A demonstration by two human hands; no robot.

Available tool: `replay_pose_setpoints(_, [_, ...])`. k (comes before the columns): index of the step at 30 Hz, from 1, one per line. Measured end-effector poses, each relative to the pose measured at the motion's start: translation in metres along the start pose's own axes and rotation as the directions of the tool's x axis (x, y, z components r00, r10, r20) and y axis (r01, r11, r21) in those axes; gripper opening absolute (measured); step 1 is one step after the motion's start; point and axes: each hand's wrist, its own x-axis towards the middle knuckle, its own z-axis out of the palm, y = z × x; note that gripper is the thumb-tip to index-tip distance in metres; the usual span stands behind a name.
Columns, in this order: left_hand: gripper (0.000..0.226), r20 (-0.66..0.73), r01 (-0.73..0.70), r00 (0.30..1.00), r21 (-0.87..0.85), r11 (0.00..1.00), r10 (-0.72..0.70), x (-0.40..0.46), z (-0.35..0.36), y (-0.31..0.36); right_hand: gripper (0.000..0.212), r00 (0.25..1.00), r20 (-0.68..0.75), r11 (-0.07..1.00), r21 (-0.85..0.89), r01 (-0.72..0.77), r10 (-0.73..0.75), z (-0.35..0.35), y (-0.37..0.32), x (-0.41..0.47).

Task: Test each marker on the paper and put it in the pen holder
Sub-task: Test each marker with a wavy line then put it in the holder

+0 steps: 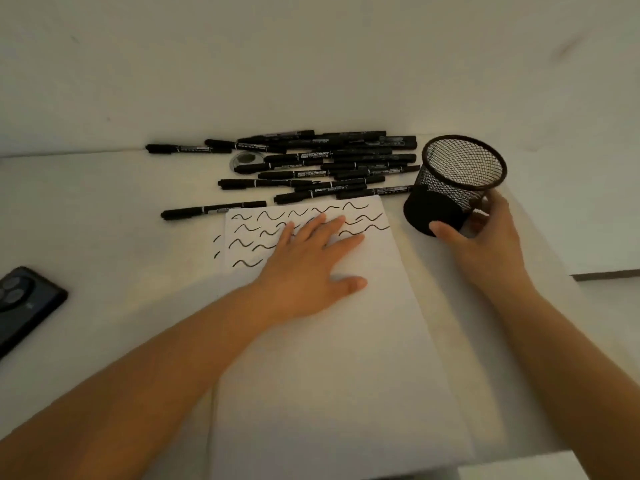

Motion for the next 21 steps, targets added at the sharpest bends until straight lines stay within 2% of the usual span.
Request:
replay_pose_setpoints(3, [0.058, -0.080, -0.057, 0.995, -0.004, 0.998, 0.056, -0.019, -0.007, -0.020, 0.072, 0.998, -0.054, 0.998, -0.051, -0.034, 0.032, -0.007, -0.003, -0.028])
replay_pose_setpoints(6, [0.054, -0.131, -0.062, 0.990, -0.012, 0.998, 0.060, -0.043, -0.011, -0.042, 0.041, 0.993, -0.107, 0.998, -0.045, 0.045, -0.049, -0.006, -0.015, -0.058])
replay_pose_setpoints(8, [0.053, -0.144, -0.051, 0.988, -0.031, 0.998, 0.046, -0.057, -0.014, -0.057, 0.025, 0.988, -0.089, 0.991, -0.064, 0.120, -0.126, 0.000, -0.031, -0.073])
replay_pose_setpoints(12, [0.051, -0.168, -0.013, 0.986, -0.072, 0.997, 0.001, -0.072, -0.017, -0.078, 0.014, 0.961, 0.036, 0.955, -0.107, 0.277, -0.275, 0.022, -0.074, -0.070])
replay_pose_setpoints(15, [0.050, -0.205, 0.022, 0.978, -0.079, 0.997, -0.038, -0.072, -0.018, -0.090, 0.012, 0.909, 0.151, 0.896, -0.169, 0.411, -0.389, 0.056, -0.112, -0.036])
replay_pose_setpoints(18, [0.051, -0.221, 0.009, 0.975, -0.104, 0.995, -0.031, -0.071, -0.018, -0.098, 0.018, 0.858, 0.289, 0.830, -0.255, 0.496, -0.424, 0.100, -0.137, 0.007])
replay_pose_setpoints(21, [0.054, -0.221, 0.002, 0.975, -0.139, 0.990, -0.033, -0.069, -0.018, -0.103, 0.019, 0.811, 0.369, 0.743, -0.345, 0.574, -0.455, 0.141, -0.145, 0.047])
